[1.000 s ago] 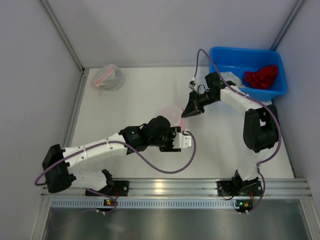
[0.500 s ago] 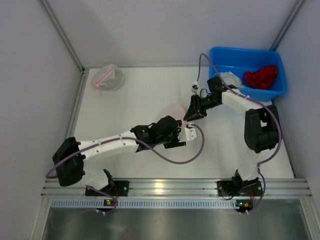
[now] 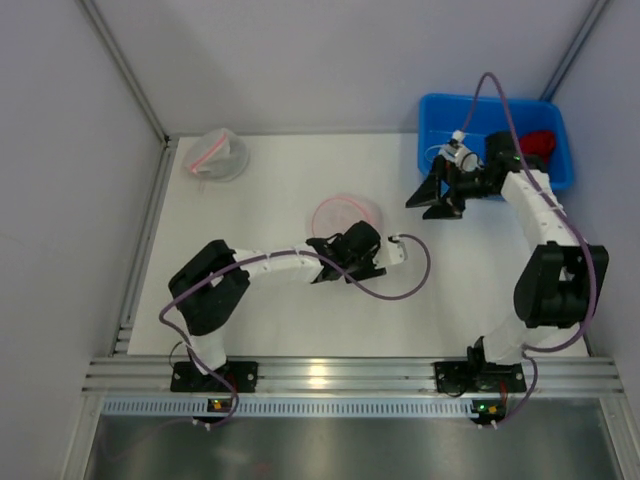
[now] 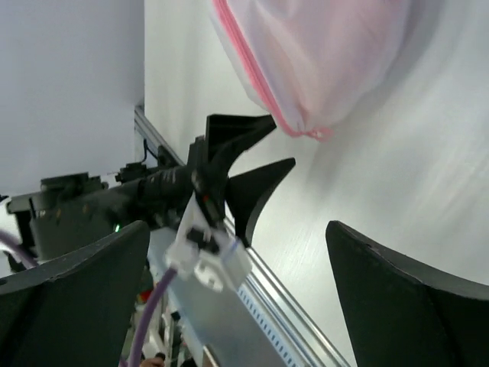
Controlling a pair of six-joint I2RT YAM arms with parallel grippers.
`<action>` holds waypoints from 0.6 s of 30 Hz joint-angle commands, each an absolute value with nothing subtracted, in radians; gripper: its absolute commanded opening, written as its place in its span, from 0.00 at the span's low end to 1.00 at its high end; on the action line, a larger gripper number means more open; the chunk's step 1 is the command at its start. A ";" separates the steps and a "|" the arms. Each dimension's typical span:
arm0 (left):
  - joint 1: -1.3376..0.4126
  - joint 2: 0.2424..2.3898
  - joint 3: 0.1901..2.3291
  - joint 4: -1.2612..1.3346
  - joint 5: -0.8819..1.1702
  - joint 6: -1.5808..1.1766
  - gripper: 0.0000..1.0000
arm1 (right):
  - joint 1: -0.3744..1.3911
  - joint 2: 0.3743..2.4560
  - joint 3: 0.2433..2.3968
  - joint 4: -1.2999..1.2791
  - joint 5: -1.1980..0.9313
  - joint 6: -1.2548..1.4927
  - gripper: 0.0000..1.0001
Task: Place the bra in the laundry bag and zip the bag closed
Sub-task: Move the laundry bag to the center of the board.
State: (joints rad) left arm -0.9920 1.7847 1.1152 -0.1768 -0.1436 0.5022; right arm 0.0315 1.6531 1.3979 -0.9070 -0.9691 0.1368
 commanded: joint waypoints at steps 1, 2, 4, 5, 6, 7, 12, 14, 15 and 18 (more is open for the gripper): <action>-0.904 1.873 1.263 -0.127 -0.167 0.440 0.63 | -0.098 1.530 1.448 -1.081 -1.012 0.009 0.99; -0.852 1.899 1.294 -0.138 -0.167 0.422 0.63 | -0.119 1.514 1.445 -1.092 -1.025 -0.023 0.99; -0.795 1.965 1.391 -0.147 -0.146 0.405 0.63 | -0.173 1.473 1.434 -1.124 -1.045 -0.053 0.99; -0.740 1.985 1.419 -0.147 -0.138 0.405 0.62 | -0.187 1.460 1.430 -1.134 -1.046 -0.066 0.99; -0.714 2.021 1.454 -0.147 -0.121 0.406 0.62 | -0.198 1.453 1.421 -1.144 -1.046 -0.080 0.99; -0.689 2.038 1.483 -0.147 -0.115 0.416 0.62 | -0.215 1.433 1.413 -1.150 -1.045 -0.104 0.99; -0.552 2.144 1.684 -0.156 -0.094 0.503 0.61 | -0.233 1.399 1.385 -1.158 -1.042 -0.135 0.99; -0.529 2.149 1.719 -0.160 -0.078 0.538 0.61 | -0.235 1.390 1.379 -1.135 -1.037 -0.135 0.99; -0.523 2.148 1.723 -0.161 -0.074 0.549 0.62 | -0.233 1.388 1.379 -1.123 -1.034 -0.129 0.99; -0.522 2.108 1.717 -0.169 -0.054 0.561 0.64 | -0.235 1.387 1.370 -1.065 -1.009 -0.109 0.99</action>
State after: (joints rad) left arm -0.4950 2.1559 1.6848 -0.1783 -0.1059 0.5224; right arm -0.2169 1.4231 1.3705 -1.1248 -1.0145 -0.0944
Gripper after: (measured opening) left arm 0.631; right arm 0.993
